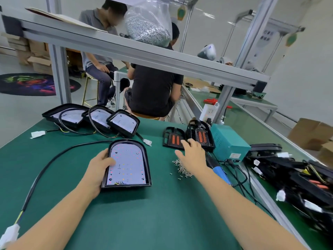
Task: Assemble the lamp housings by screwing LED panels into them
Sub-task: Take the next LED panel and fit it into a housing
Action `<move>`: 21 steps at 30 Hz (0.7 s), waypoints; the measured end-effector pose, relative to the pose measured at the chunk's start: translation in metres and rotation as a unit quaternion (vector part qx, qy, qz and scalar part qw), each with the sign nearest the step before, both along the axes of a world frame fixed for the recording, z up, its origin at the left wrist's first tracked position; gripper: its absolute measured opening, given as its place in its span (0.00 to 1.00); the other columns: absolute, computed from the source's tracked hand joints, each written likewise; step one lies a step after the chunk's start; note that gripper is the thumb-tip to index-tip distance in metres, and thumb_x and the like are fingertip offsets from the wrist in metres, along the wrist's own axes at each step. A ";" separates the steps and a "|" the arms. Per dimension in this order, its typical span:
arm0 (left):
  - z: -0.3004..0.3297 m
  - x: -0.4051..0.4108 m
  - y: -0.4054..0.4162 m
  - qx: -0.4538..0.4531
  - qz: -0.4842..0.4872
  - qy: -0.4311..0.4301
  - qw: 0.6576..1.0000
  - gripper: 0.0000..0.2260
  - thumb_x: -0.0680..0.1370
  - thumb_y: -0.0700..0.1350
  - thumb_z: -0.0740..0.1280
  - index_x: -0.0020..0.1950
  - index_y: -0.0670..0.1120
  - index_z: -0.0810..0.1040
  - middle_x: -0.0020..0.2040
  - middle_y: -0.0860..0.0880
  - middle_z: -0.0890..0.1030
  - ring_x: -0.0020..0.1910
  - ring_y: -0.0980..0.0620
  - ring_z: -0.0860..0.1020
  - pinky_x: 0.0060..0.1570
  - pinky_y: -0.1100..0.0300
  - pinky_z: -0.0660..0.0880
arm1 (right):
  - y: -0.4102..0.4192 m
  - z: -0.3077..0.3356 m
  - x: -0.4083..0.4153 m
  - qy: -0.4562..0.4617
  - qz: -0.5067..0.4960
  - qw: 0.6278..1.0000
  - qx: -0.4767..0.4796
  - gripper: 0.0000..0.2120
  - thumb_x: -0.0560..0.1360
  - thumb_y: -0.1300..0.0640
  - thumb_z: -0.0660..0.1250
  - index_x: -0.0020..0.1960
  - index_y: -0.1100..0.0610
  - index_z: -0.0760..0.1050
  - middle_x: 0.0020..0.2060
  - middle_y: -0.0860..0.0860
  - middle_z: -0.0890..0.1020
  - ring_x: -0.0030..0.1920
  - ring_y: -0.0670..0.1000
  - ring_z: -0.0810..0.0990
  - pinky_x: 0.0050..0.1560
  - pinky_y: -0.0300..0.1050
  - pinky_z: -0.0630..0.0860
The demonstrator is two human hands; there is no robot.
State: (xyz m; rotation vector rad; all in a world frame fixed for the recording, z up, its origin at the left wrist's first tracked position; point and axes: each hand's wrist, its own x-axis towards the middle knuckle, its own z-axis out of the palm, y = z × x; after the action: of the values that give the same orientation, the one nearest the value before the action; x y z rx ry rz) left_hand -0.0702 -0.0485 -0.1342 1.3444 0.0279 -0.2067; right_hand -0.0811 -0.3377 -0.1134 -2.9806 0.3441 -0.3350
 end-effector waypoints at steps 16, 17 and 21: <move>-0.005 0.007 -0.002 -0.025 0.019 0.016 0.999 0.13 0.76 0.33 0.58 0.53 0.46 0.78 0.42 0.46 0.85 0.34 0.46 0.82 0.30 0.57 0.78 | -0.021 0.004 0.058 0.159 -0.114 0.981 -0.015 0.31 0.82 0.38 0.46 0.77 0.56 0.58 0.78 0.58 0.56 0.77 0.62 0.52 0.74 0.60 0.51; -0.006 0.007 -0.002 -0.028 0.019 0.016 0.999 0.13 0.76 0.33 0.58 0.53 0.47 0.78 0.41 0.47 0.85 0.34 0.47 0.82 0.29 0.57 0.78 | -0.021 0.004 0.059 0.150 -0.120 0.981 -0.024 0.30 0.82 0.39 0.46 0.75 0.57 0.62 0.76 0.58 0.59 0.76 0.61 0.55 0.73 0.58 0.53; -0.007 0.007 -0.001 -0.031 0.014 0.014 0.999 0.14 0.76 0.33 0.58 0.53 0.47 0.78 0.41 0.48 0.85 0.33 0.48 0.83 0.28 0.57 0.78 | -0.022 0.003 0.061 0.082 -0.135 0.984 -0.078 0.21 0.84 0.47 0.51 0.66 0.59 0.73 0.67 0.57 0.72 0.69 0.59 0.65 0.67 0.54 0.63</move>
State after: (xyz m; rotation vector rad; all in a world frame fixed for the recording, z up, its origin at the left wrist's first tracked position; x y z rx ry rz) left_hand -0.0629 -0.0496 -0.1413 1.2777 0.0627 -0.2007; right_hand -0.0201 -0.3595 -0.1106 -3.1238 0.7793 -0.1459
